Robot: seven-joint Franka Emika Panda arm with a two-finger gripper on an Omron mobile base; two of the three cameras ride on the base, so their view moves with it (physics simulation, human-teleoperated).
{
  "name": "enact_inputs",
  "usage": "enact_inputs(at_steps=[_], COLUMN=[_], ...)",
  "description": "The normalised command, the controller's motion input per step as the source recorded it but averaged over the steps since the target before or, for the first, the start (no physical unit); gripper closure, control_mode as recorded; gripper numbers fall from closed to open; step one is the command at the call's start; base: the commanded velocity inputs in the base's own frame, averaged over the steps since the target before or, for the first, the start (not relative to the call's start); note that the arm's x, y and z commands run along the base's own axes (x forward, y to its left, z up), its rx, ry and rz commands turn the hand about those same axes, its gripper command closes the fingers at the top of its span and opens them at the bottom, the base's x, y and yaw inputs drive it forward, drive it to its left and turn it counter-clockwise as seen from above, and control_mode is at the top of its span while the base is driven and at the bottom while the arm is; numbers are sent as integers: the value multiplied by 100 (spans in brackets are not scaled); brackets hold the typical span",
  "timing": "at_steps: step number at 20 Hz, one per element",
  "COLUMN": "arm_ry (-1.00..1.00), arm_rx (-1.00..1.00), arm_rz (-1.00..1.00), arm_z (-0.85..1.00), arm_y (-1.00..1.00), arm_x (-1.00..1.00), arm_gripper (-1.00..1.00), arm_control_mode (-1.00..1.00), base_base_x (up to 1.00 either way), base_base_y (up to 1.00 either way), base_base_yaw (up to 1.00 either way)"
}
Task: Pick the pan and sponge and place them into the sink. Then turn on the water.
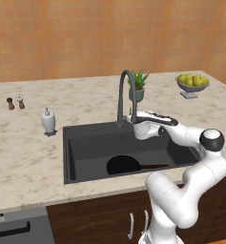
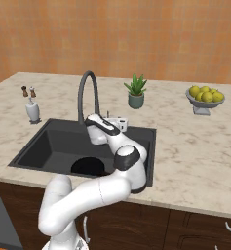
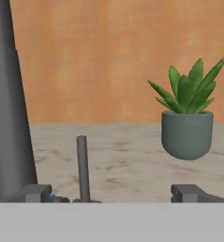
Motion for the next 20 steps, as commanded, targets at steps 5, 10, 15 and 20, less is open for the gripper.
enact_inputs(at_steps=[5,10,15,20], arm_ry=[-2,0,0,0], arm_rx=[0,0,0,0], arm_rz=[-15,-20,-17,-2], arm_z=[-2,-2,-11,-13], arm_y=[39,44,27,12], arm_x=[1,8,5,0], arm_gripper=[-100,-100,-100,-100], arm_control_mode=[-100,-100,-100,-100], base_base_x=[0,0,0,0], base_base_y=[0,0,0,0], base_base_yaw=[0,0,0,0])
